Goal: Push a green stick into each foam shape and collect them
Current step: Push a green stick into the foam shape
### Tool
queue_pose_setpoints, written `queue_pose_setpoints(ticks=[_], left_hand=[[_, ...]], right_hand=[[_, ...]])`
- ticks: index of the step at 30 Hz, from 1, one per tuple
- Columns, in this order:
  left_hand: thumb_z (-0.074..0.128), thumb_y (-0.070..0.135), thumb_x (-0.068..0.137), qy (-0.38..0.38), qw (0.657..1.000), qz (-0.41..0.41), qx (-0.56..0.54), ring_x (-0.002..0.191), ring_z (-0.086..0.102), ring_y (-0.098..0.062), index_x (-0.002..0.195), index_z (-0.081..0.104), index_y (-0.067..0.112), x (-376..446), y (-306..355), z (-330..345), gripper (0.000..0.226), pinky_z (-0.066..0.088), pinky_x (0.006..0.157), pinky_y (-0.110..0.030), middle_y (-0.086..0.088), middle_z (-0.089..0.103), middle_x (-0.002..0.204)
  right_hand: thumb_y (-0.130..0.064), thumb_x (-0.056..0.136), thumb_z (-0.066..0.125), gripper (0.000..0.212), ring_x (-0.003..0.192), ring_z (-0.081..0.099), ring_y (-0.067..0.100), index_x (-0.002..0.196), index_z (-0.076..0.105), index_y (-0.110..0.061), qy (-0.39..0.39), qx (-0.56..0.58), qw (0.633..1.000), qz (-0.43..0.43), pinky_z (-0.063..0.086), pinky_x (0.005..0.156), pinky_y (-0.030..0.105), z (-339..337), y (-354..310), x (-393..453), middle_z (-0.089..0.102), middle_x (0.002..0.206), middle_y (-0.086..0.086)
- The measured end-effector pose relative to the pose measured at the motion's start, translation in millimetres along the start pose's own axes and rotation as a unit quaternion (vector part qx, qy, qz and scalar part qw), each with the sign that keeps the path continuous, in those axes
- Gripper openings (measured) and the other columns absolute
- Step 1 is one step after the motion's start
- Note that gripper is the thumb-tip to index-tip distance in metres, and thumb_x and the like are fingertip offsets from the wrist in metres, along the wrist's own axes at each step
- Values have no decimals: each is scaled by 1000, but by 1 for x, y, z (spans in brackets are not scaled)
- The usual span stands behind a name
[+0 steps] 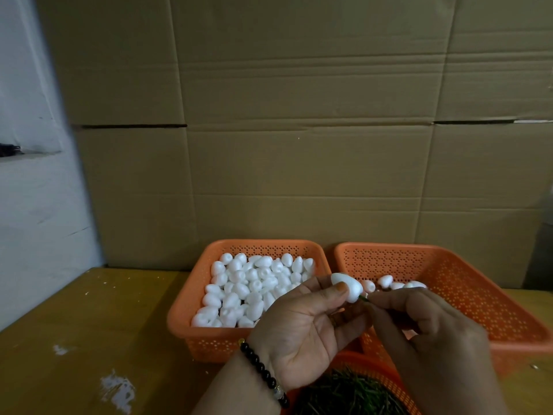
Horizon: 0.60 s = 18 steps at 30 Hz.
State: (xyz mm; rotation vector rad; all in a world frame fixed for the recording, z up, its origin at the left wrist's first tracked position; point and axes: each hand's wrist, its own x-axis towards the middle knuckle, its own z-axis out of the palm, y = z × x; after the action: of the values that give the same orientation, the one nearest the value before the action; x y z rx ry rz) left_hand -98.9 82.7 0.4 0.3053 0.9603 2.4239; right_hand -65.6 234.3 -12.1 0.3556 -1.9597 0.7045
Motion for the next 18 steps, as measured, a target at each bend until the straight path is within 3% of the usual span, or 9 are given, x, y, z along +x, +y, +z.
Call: queue_pose_setpoints(ticks=[5, 18], left_hand=[[75, -2, 62, -5, 1000, 7, 8, 76, 71, -26, 79, 73, 0, 0, -2, 0, 17, 59, 66, -36, -20, 70, 87], [74, -2, 62, -5, 1000, 18, 24, 77, 70, -25, 83, 70, -1, 1, -6, -2, 21, 59, 67, -35, -19, 70, 89]], right_hand=[[-4, 61, 81, 16, 66, 62, 3, 72, 73, -13, -12, 5, 1000, 8, 50, 68, 25, 1, -1, -1, 68, 73, -5], [2, 59, 84, 23, 71, 62, 5, 71, 72, -13, -25, 2, 1000, 5, 50, 67, 23, 1, 1, -1, 67, 72, -6]])
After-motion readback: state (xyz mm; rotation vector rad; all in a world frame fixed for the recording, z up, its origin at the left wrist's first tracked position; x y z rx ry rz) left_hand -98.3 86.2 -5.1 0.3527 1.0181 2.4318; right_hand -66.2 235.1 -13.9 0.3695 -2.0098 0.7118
